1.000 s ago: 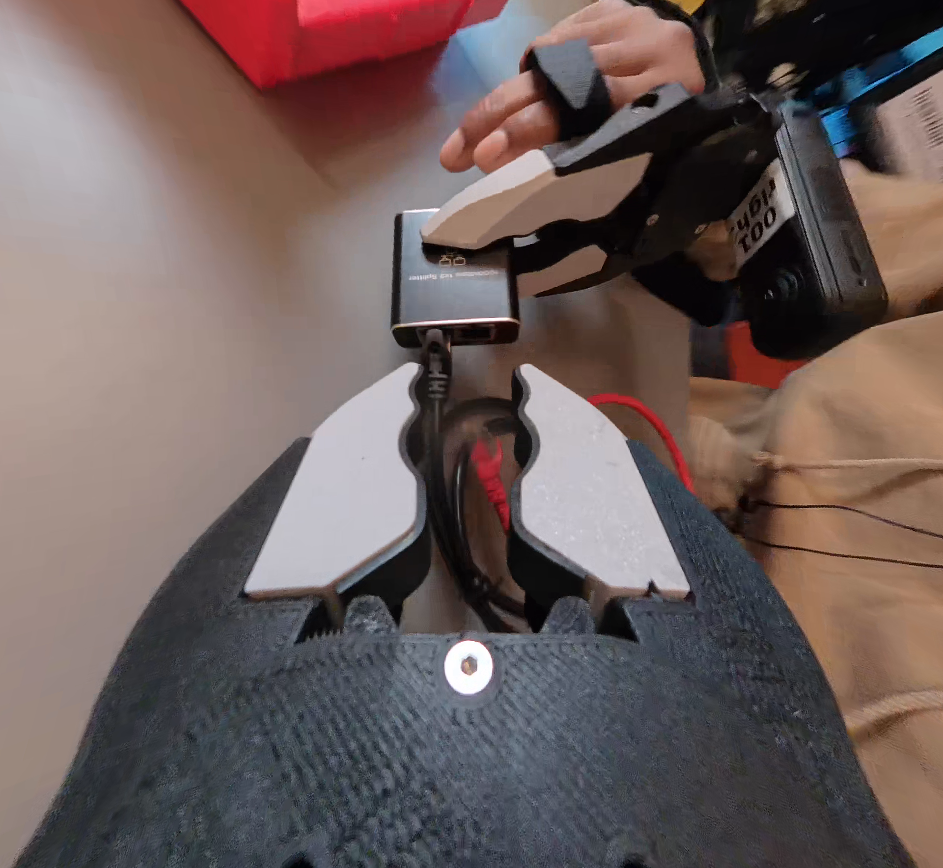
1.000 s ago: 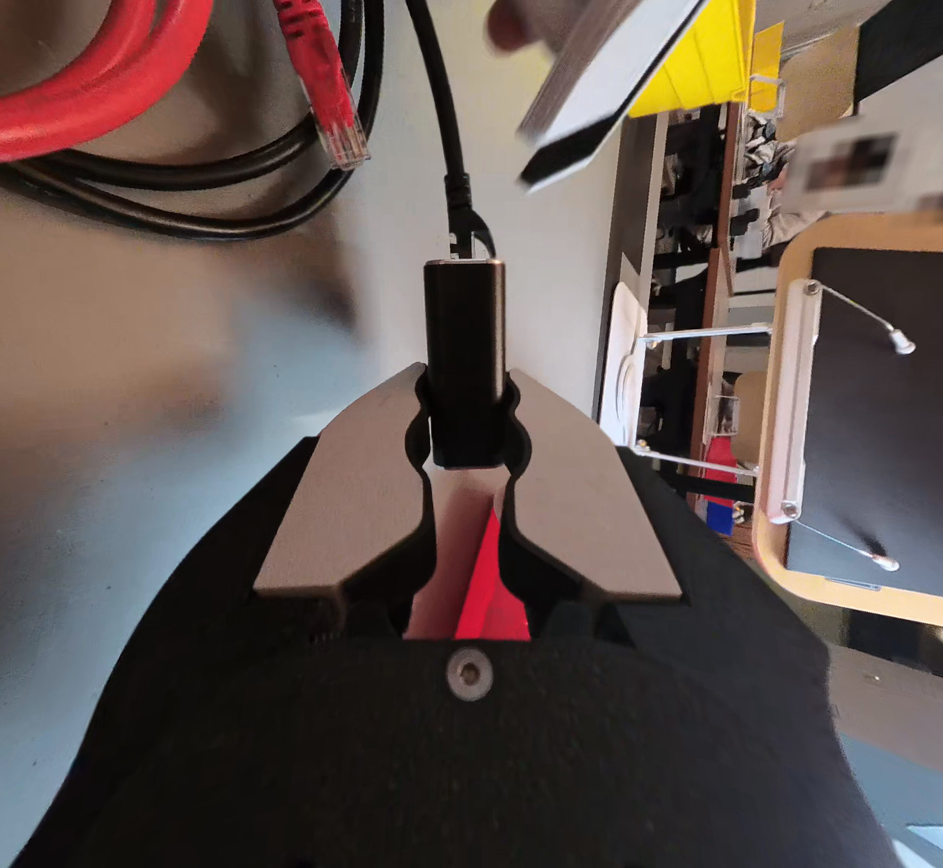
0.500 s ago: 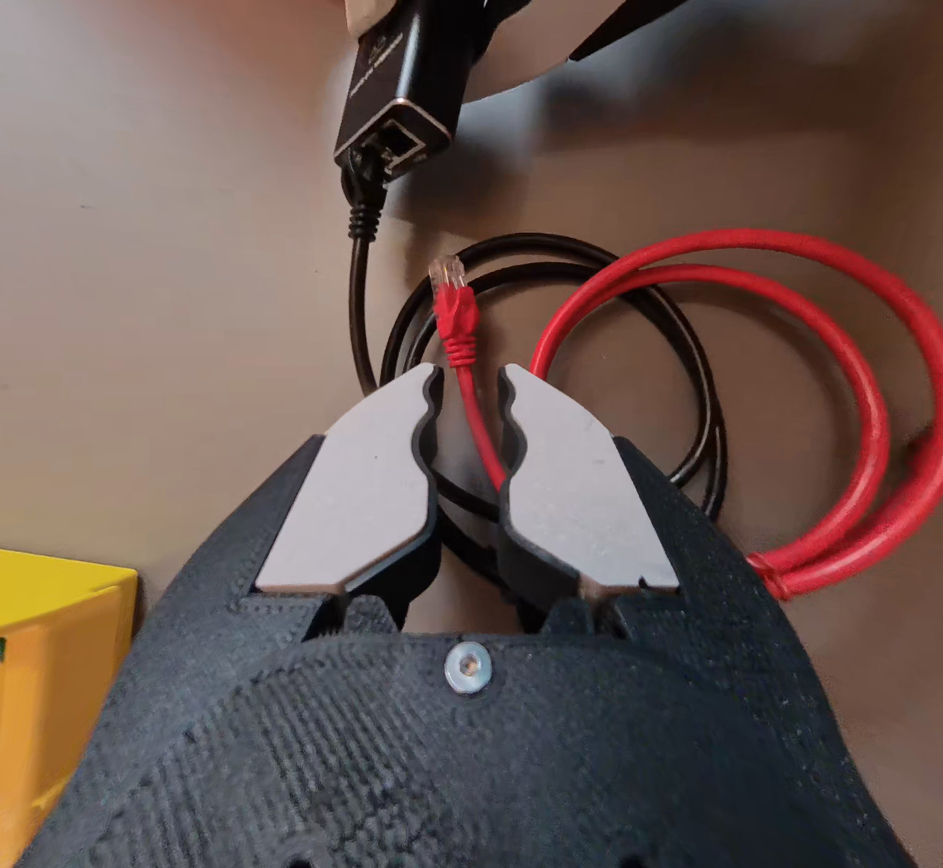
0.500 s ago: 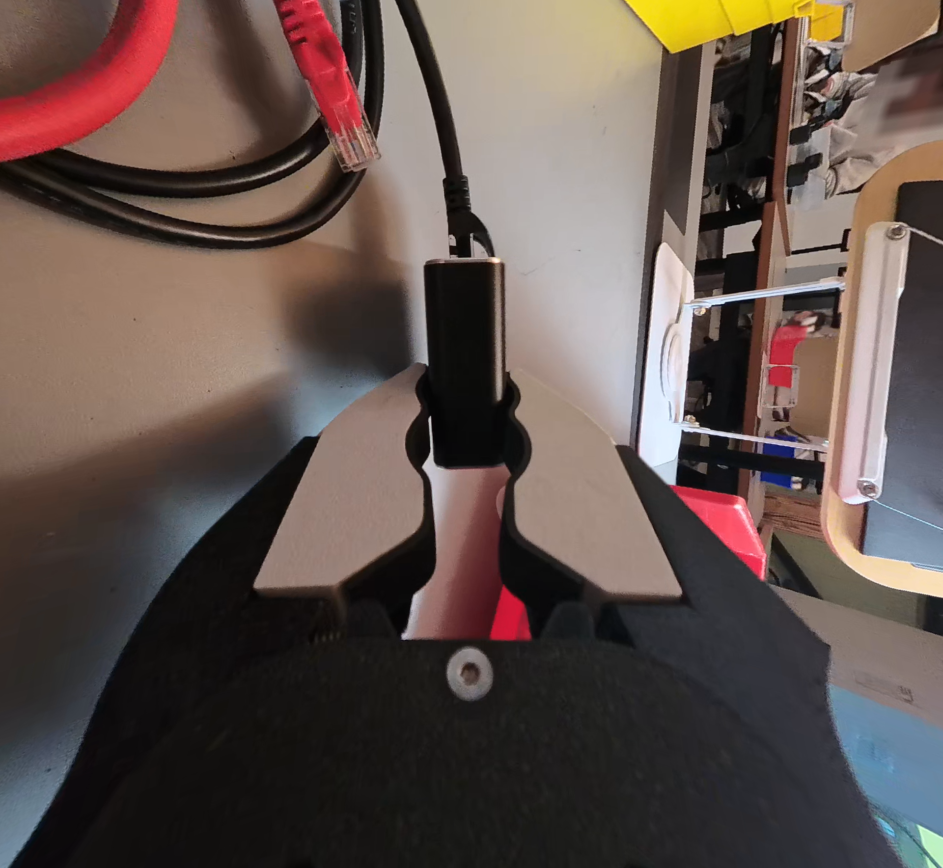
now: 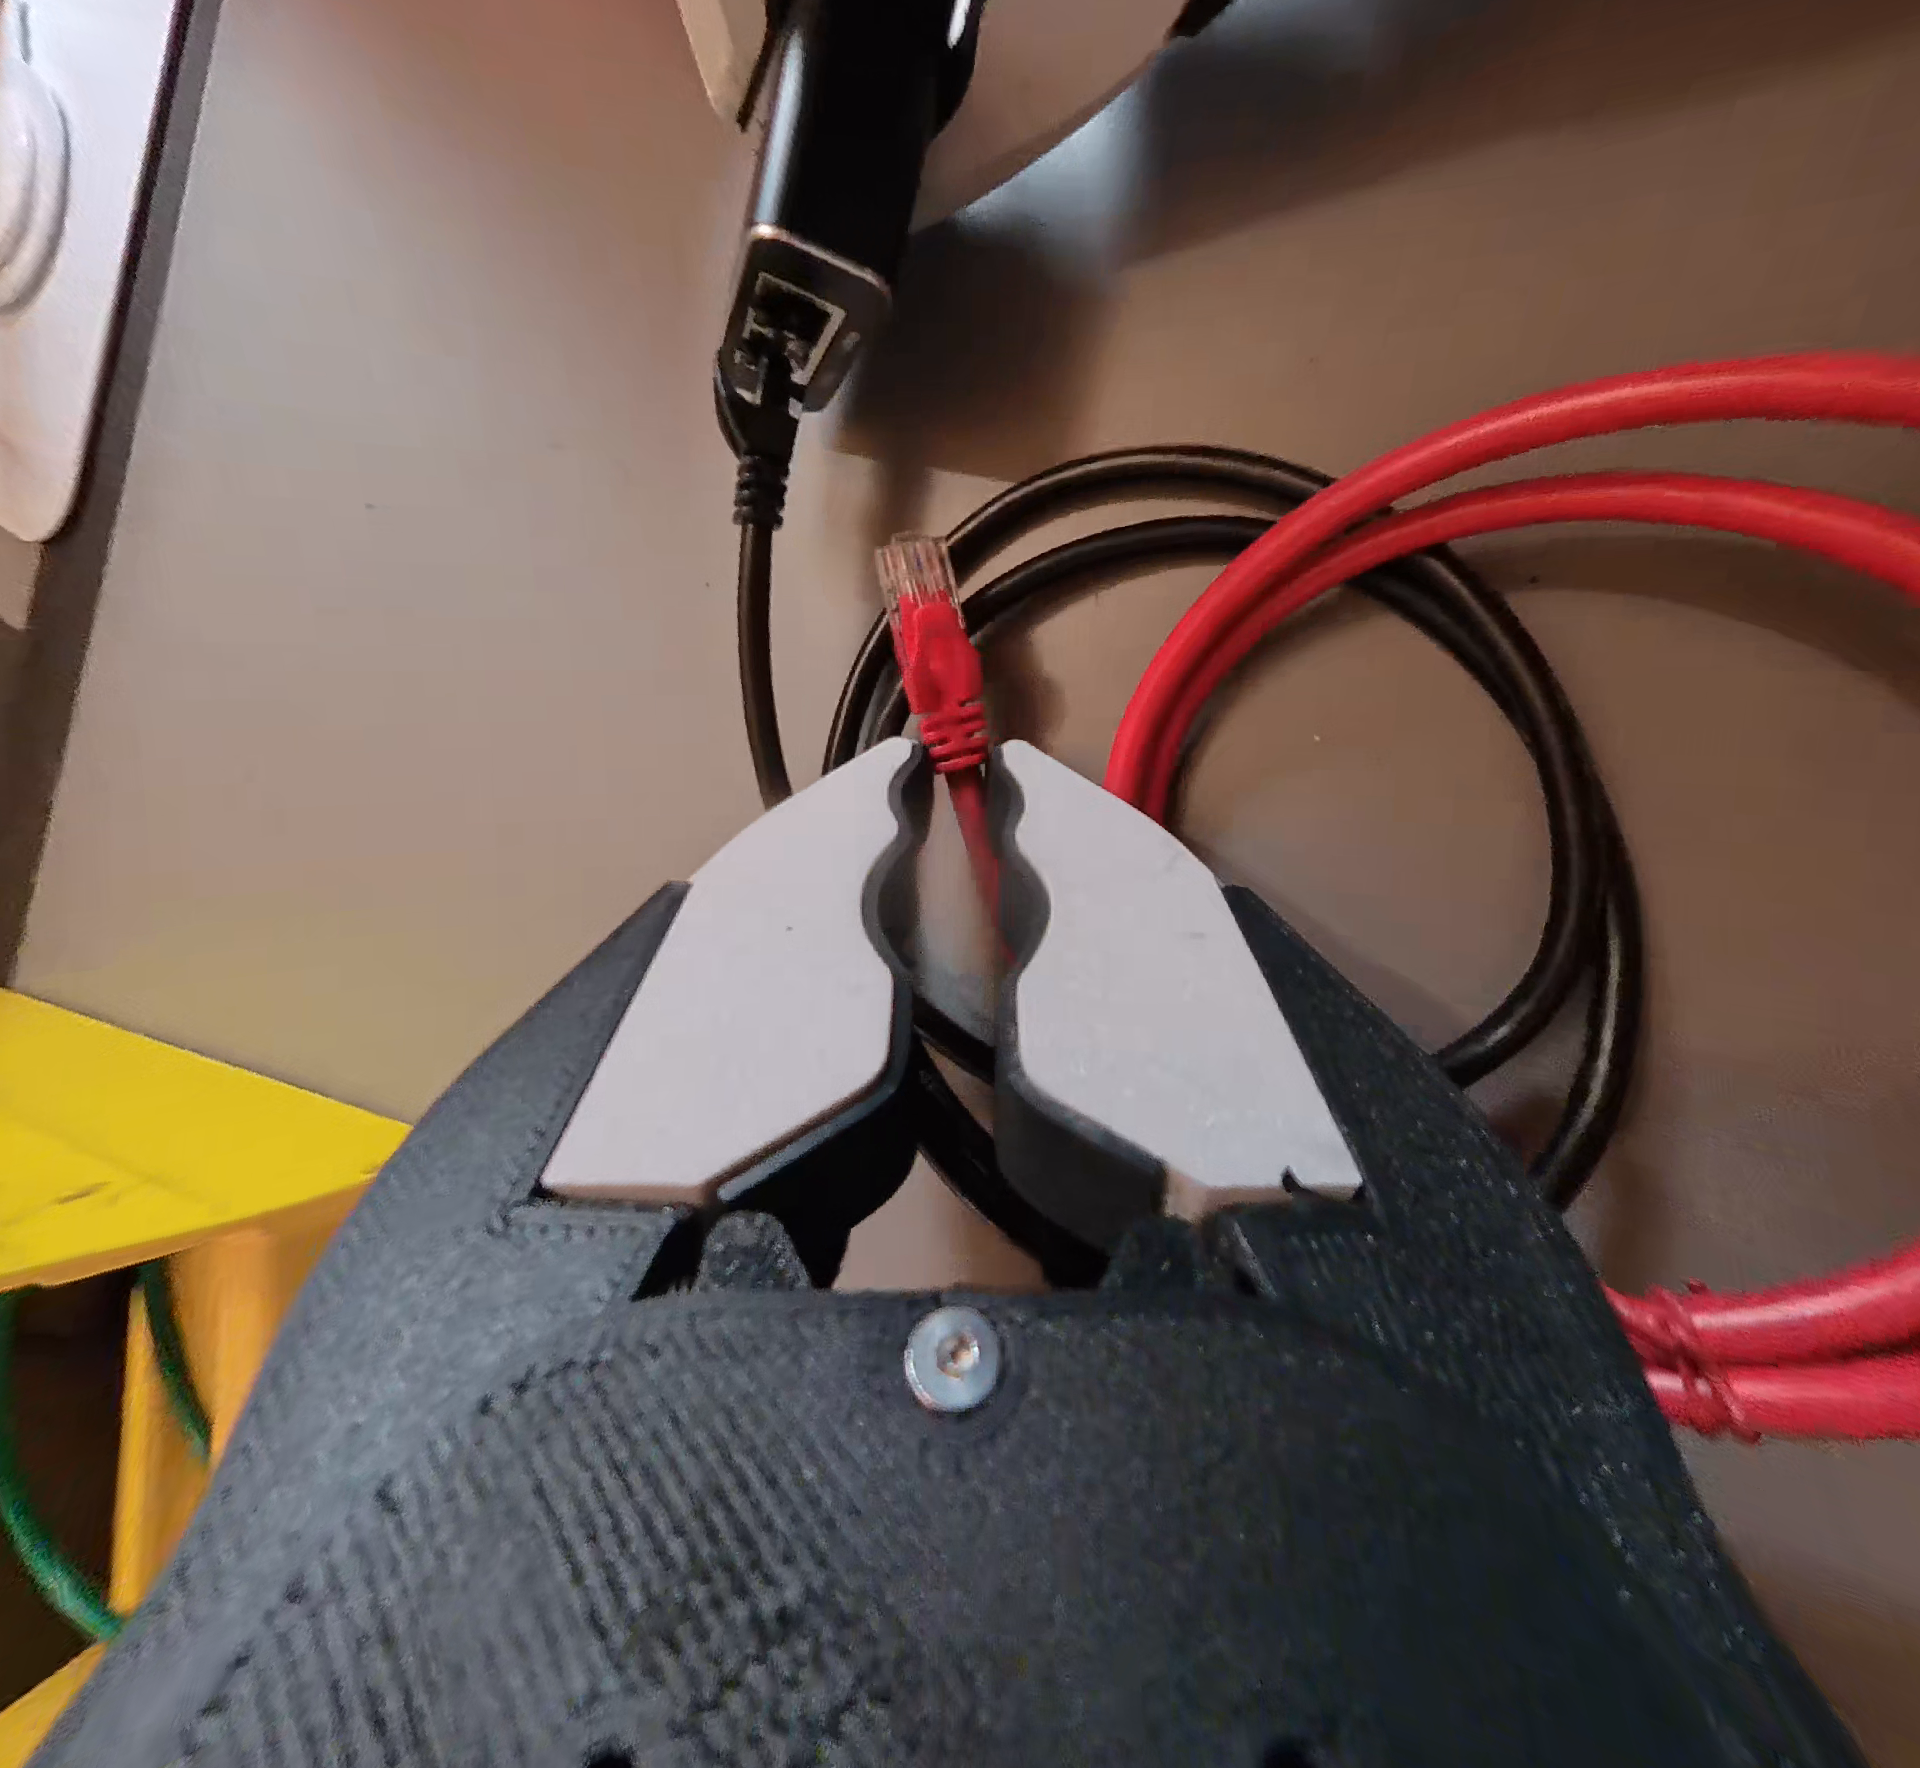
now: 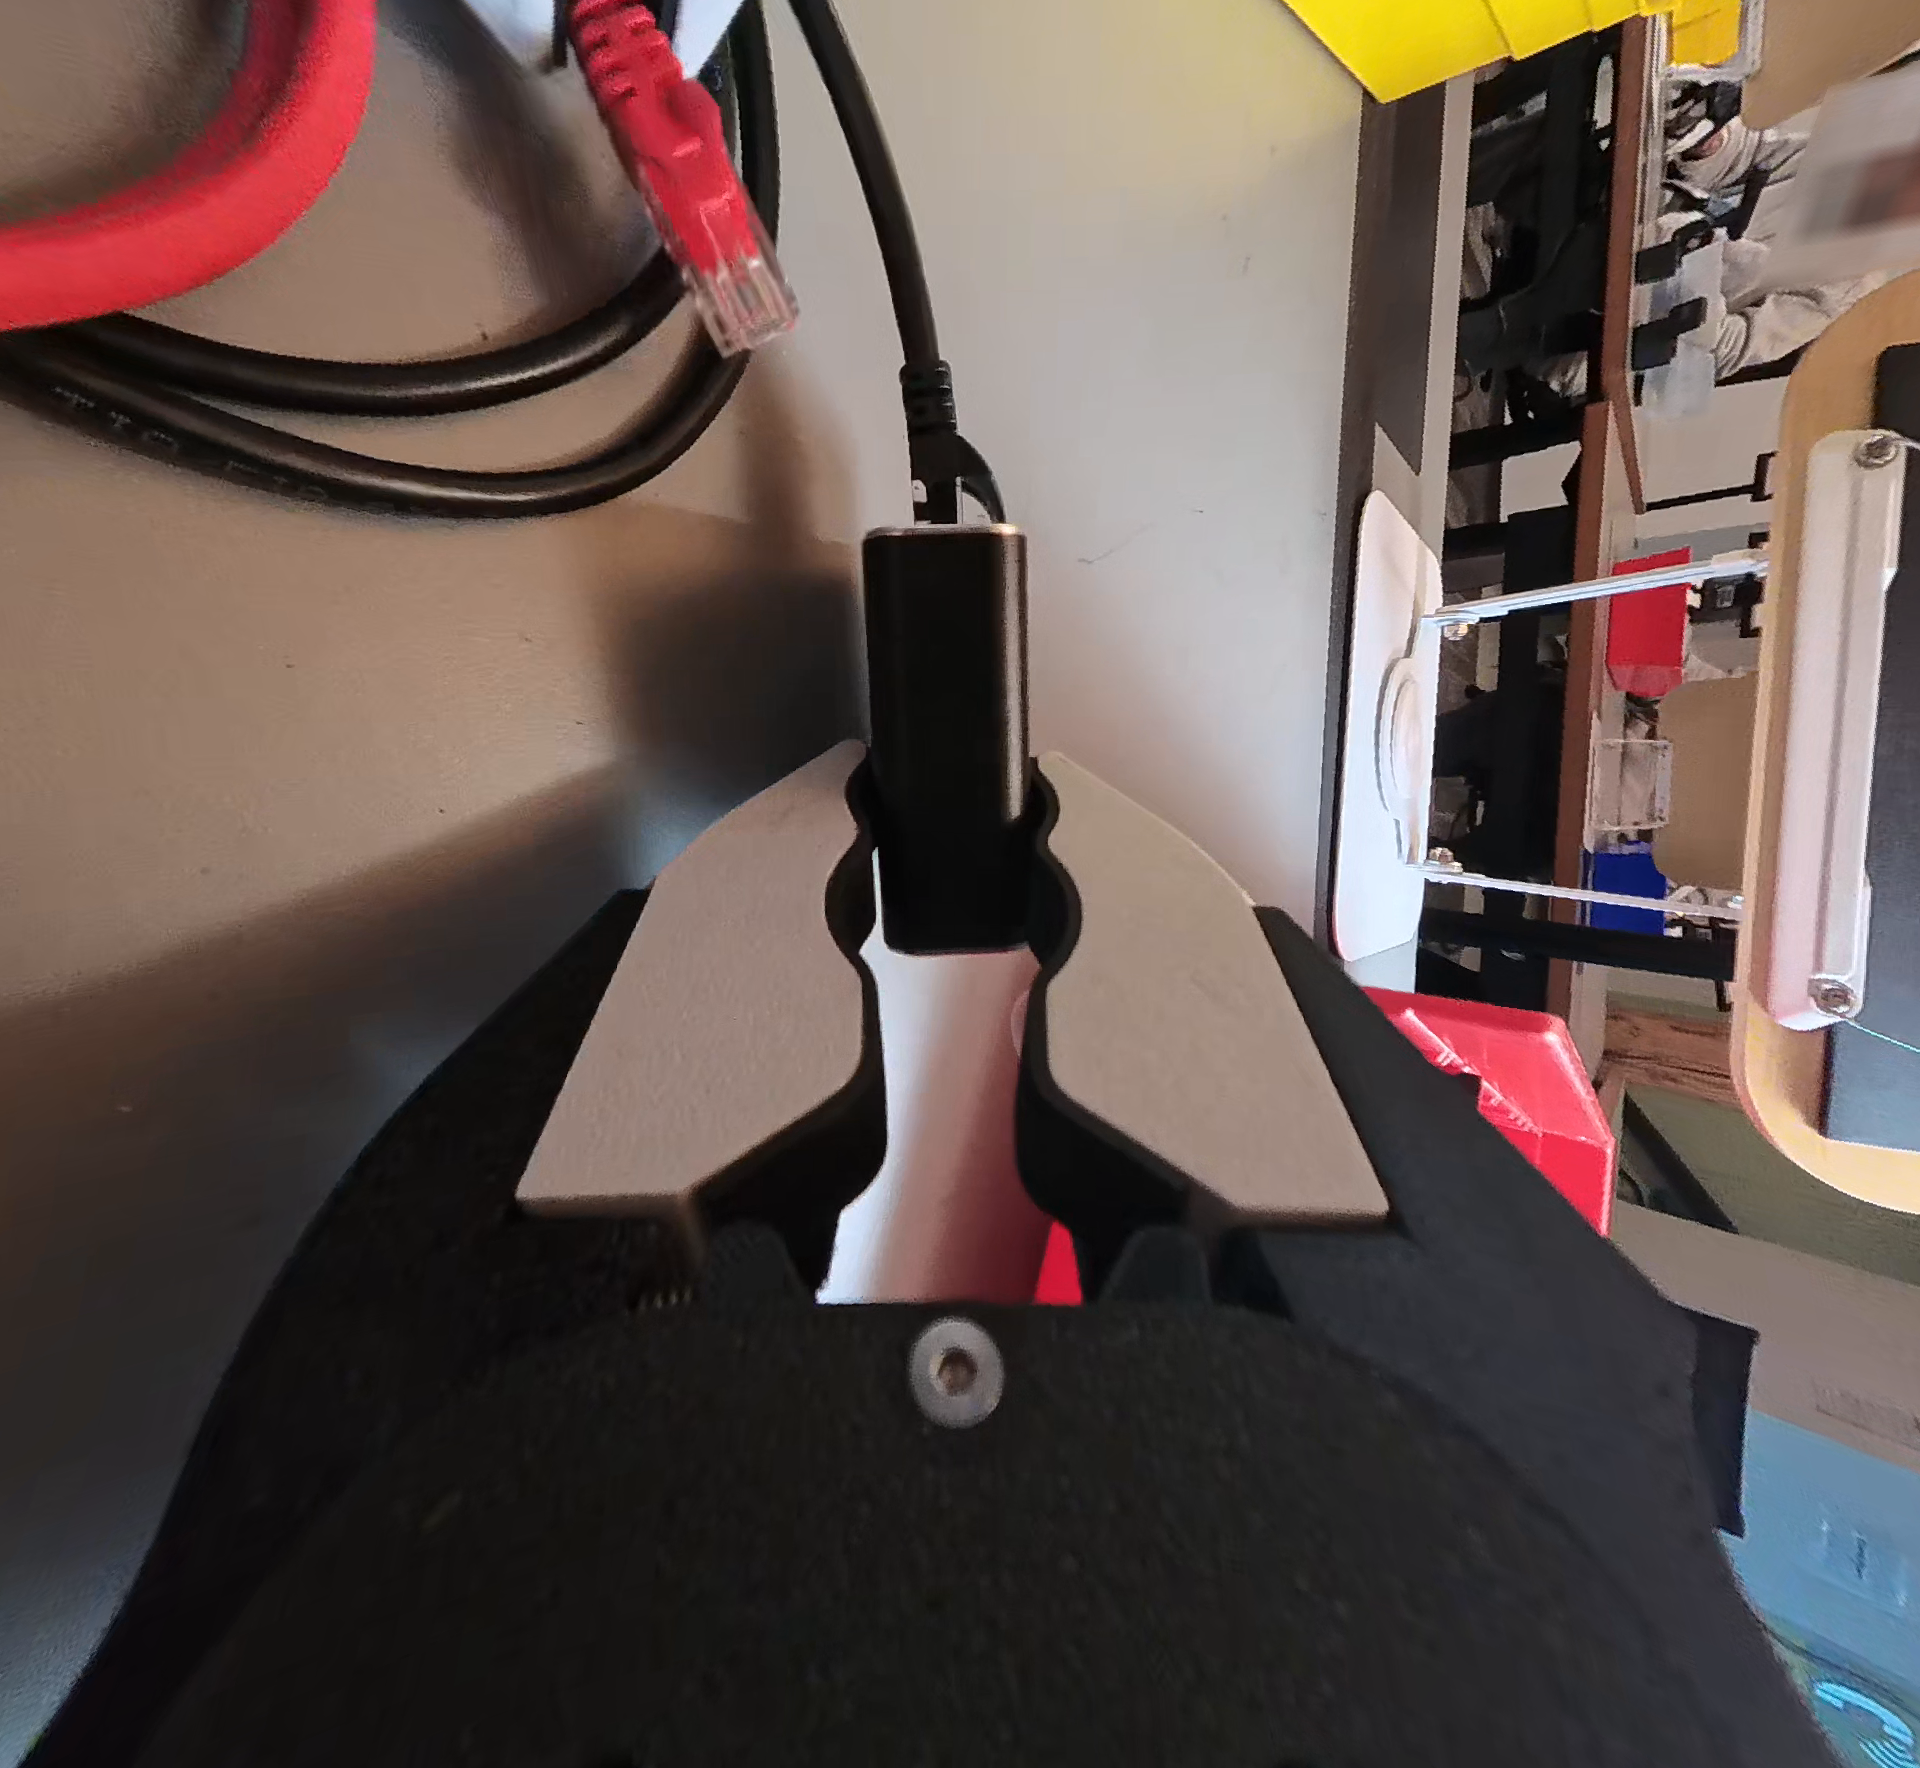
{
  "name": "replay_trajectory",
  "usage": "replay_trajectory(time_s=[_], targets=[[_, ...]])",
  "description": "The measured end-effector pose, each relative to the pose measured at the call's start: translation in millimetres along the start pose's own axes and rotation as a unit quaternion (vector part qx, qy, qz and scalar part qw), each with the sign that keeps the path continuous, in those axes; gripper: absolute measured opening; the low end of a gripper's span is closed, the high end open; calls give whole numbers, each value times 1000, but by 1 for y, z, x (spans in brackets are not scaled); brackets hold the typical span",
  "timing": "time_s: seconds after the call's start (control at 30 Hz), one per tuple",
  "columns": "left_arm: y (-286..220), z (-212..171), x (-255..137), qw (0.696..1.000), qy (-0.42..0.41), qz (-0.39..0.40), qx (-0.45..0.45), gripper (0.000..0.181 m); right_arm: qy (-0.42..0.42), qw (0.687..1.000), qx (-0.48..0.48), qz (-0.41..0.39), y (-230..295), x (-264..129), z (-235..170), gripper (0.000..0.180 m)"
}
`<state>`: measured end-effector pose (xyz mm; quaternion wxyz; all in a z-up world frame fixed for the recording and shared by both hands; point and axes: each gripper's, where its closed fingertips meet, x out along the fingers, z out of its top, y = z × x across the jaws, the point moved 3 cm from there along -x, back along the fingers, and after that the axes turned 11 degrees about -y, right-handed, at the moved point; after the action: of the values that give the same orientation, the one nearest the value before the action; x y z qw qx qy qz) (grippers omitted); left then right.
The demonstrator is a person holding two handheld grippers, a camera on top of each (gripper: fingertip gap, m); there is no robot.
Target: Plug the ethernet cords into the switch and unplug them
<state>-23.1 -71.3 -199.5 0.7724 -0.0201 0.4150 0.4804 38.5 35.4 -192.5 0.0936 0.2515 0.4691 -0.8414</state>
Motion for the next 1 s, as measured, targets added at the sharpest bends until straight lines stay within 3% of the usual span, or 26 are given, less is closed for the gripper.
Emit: replay_trajectory(time_s=[0.03, 0.17, 0.37, 0.77, 1.0], targets=[[2, 4, -4, 999, -13, -24, -29, 10, -3, 1000, -2, -4, -1, 0, 0, 24], [18, 28, -27, 957, -89, -179, -210, 9, -40, 999, -20, -22, -4, -1, 3, 24], [20, 35, -29, 878, -47, -352, -322, 10, -95, 989, -84, -79, -12, -10, 15, 24], [17, 37, -12, 892, 108, -350, -265, 10, -91, 970, -190, -125, -11, -11, 28, 24], [26, 45, -19, 901, 106, -350, -235, 9, -110, 959, -219, -141, -12, -17, 32, 24]])
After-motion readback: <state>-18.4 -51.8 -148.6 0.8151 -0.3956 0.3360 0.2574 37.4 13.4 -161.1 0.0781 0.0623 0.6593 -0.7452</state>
